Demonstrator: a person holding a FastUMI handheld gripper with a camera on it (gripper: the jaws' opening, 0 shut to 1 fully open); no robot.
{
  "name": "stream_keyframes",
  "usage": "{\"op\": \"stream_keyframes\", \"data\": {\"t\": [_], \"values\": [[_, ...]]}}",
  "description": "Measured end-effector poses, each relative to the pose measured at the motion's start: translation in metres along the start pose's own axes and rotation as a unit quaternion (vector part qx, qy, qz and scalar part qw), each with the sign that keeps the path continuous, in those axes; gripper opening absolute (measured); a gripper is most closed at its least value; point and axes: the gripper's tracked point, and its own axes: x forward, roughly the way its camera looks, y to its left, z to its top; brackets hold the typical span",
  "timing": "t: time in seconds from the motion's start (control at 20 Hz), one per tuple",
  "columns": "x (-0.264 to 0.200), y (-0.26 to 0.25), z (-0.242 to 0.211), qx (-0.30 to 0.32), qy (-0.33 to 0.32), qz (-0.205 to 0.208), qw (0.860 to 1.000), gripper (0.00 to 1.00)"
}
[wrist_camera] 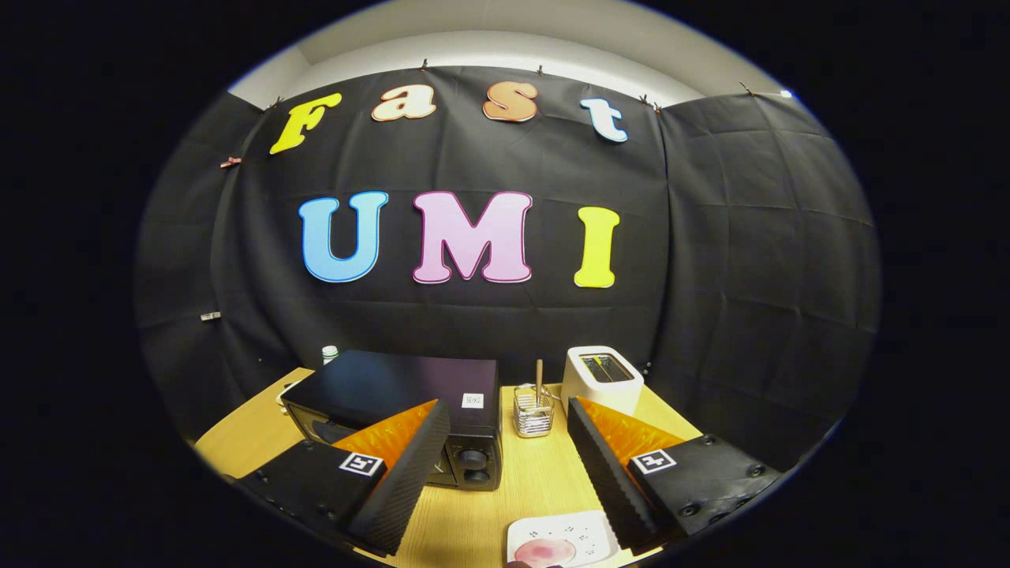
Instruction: Open the toaster oven, put the food inside, and close the toaster oven door.
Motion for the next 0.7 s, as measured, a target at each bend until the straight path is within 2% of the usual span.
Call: {"op": "stream_keyframes", "data": {"t": [0.35, 0.7], "values": [[0.023, 0.041, -0.006, 0.001, 0.022, 0.014, 1.0, 0.98], [0.043, 0.132, -0.041, 0.01, 0.073, 0.06, 0.995, 0.98]]}}
